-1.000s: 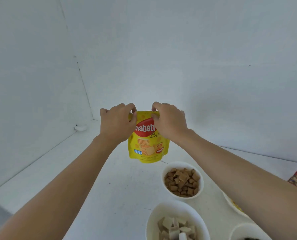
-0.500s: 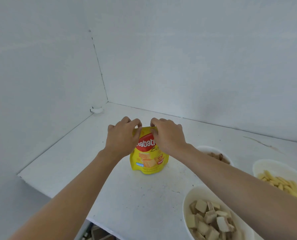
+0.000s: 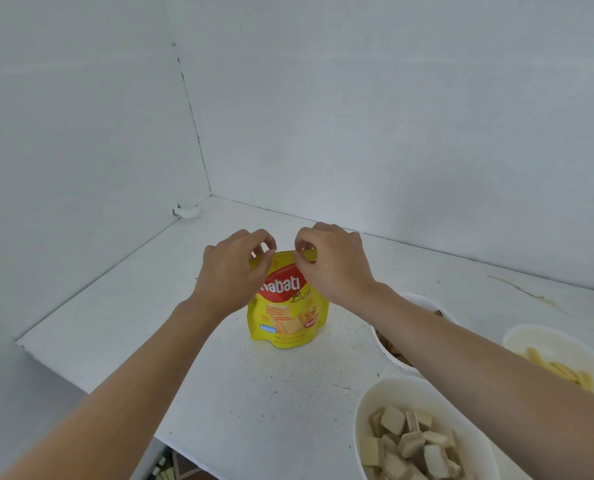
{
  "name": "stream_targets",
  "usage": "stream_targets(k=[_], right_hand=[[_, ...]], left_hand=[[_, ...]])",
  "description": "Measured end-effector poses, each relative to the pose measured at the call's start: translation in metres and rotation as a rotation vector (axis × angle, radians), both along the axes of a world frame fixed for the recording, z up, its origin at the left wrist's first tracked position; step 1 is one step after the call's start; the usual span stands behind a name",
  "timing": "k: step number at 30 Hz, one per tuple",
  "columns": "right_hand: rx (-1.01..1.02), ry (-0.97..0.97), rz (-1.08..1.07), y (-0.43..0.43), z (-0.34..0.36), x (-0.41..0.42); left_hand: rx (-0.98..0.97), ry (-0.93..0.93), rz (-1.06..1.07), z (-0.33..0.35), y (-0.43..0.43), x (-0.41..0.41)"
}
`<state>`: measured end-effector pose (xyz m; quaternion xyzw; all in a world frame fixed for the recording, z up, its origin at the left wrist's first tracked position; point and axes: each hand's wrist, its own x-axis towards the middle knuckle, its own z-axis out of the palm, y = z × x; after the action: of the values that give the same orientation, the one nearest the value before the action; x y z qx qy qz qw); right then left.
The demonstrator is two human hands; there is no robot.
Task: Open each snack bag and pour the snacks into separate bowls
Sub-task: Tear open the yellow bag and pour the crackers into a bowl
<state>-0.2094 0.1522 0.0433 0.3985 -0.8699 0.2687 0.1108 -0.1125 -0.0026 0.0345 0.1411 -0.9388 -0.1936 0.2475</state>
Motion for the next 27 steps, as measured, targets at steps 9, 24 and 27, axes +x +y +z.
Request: stream_targets(k=[9,24,27], right_hand=[[-0.124,-0.217,0.076,-0.0045,0.0063,-0.0082],[-0.042,-0.035,0.076,-0.0004,0.0052,-0.0049],[0.012,-0.040,0.082,-0.0009,0.0039,-0.0036]], left_hand=[[-0.010,0.000,-0.058,0.0045,-0.0013,0.0001],[-0.119,-0.049,-0.085,0.0091,-0.0013,-0.0022],[-0.116,-0.144,-0.072,0.0101,0.0006,-0.0021]])
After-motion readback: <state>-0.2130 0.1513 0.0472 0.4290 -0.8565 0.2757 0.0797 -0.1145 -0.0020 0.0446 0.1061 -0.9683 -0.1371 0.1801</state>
